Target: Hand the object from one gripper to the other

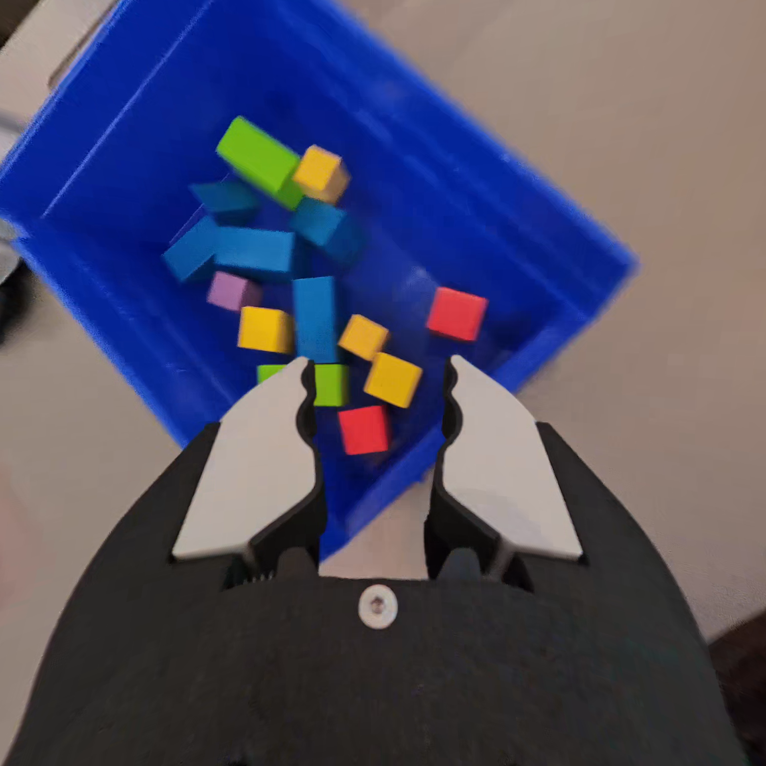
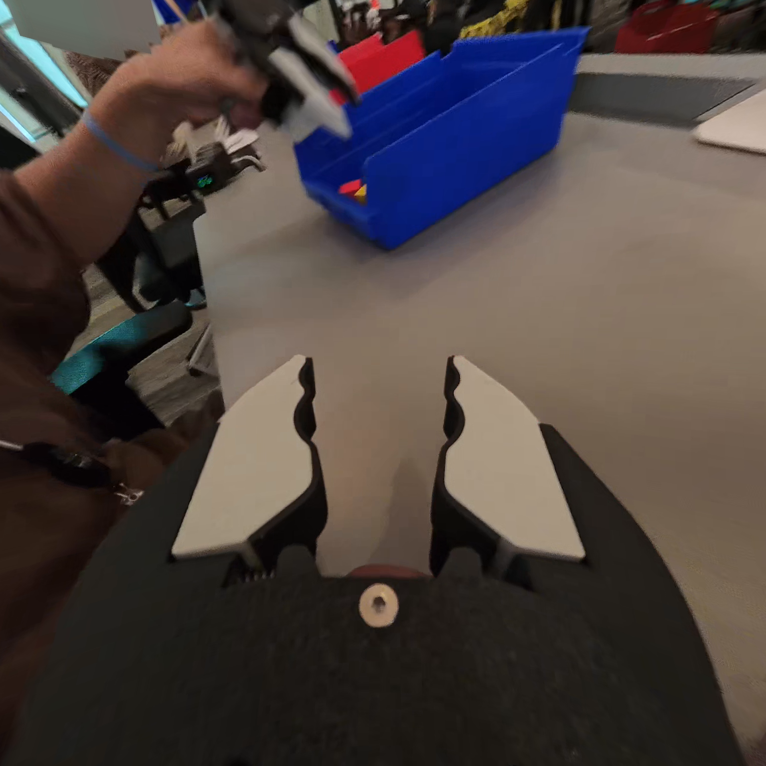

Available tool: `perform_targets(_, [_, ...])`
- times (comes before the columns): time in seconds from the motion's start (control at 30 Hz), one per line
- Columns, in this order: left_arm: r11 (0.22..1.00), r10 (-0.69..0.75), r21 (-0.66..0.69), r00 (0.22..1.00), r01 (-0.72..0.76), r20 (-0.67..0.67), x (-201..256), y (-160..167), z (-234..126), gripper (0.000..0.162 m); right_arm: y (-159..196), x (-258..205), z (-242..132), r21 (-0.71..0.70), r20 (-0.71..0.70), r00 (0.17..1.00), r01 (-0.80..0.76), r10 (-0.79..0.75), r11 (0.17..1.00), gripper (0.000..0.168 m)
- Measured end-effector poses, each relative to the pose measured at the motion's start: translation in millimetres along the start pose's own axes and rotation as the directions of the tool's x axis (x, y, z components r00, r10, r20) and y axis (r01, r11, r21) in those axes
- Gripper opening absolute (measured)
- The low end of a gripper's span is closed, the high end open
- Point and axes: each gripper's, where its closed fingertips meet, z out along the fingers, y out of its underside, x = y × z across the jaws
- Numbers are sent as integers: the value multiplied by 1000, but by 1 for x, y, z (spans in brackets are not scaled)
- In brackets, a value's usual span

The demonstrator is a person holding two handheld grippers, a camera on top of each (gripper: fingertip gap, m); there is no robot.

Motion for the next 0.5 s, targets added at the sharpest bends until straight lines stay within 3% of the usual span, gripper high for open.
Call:
perform_targets(0.13, [980, -58, -190, 998, 59, 15, -35, -1, 48, 56, 21, -11, 19, -41, 22, 1000, -10, 11, 999, 62])
perform_targets(0.27, [951, -89, -298, 996, 79, -19, -42, 3, 85, 51, 38, -10, 17, -88, 12, 1000, -1, 2, 996, 61])
perform_targets(0.5, [908, -134, -405, 990, 106, -42, -36, 16, 107, 35, 45, 2, 3, -61, 3, 997, -74, 75, 995, 60])
